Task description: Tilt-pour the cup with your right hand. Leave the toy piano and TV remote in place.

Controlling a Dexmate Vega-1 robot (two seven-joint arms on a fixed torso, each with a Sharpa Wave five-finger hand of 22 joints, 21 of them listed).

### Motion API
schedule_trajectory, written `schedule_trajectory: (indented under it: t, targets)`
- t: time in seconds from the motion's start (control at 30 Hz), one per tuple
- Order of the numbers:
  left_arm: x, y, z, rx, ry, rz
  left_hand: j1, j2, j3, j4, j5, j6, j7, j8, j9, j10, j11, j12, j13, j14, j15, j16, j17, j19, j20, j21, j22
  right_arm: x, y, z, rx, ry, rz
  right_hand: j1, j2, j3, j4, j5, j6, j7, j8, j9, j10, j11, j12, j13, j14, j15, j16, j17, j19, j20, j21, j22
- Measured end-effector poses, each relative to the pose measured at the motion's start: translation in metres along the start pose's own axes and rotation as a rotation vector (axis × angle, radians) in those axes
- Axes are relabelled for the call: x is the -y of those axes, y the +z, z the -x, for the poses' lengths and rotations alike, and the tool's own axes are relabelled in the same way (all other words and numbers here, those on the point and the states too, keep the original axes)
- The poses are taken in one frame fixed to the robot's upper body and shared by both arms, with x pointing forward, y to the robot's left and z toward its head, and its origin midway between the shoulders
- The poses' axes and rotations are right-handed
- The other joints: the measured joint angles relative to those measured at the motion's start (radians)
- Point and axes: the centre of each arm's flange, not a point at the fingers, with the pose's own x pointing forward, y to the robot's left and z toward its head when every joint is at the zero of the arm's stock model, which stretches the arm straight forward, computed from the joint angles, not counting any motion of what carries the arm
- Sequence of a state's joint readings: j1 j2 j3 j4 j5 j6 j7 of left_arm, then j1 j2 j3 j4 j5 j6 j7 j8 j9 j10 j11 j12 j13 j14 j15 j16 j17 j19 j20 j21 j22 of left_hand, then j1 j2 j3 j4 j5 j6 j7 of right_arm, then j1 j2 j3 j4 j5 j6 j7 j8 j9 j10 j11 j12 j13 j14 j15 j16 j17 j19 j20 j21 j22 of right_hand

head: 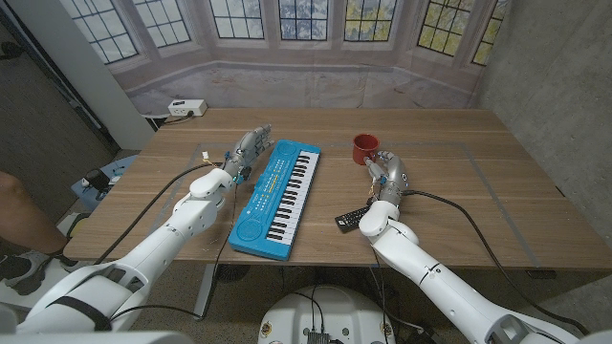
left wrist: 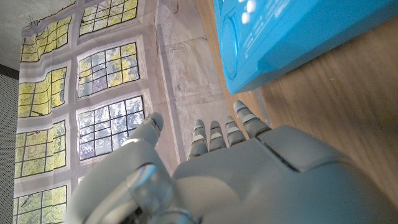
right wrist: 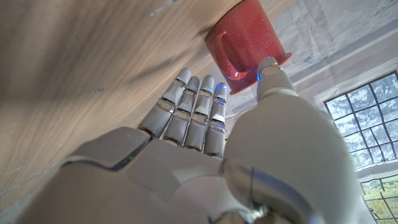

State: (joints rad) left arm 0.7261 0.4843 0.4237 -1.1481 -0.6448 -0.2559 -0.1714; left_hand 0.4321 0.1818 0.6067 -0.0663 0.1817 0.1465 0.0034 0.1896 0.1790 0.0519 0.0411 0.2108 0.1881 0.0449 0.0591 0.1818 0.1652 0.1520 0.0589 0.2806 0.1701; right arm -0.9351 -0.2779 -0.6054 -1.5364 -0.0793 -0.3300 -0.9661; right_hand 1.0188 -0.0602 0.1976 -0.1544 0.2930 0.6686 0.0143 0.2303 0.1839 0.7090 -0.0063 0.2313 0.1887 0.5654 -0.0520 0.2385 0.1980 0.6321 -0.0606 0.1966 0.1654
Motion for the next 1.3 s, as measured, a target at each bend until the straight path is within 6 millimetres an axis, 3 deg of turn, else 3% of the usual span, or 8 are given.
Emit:
schedule_trajectory:
  t: [0.97,1.3]
  targets:
    - [-0.0011,-0.0065,0.0011,-0.015,-0.002,0.008,0.013,0.003,-0.001,-0.007,0.0,0.004,-0.004,0.0,0.005,0.011,0.0,0.0,0.005,0.011,0.0,0.0,0.0,0.011,0.011,-0.011,0.0,-0.0071,-0.0005,-0.004,-0.001,-0.031,0.023,0.013,0.013,0.005,0.006,0.008,0.101,-0.035,0.008,0.005,0.11,-0.035,0.042,0.023,0.08,-0.009,0.021,0.012,0.027,0.002,0.0,0.0]
    - [-0.0022,-0.0067,-0.0008,-0.018,-0.009,0.009,0.017,-0.001,0.002,-0.01,0.0,0.004,-0.004,0.0,0.005,0.011,0.0,0.0,0.005,0.015,0.004,0.0,0.0,0.016,0.005,-0.011,0.0,-0.0098,-0.0007,-0.007,-0.002,-0.039,0.034,0.022,0.022,0.005,0.006,0.008,0.162,-0.043,0.023,0.01,0.161,-0.055,0.073,0.04,0.123,-0.012,0.028,0.019,0.038,0.002,0.0,0.0]
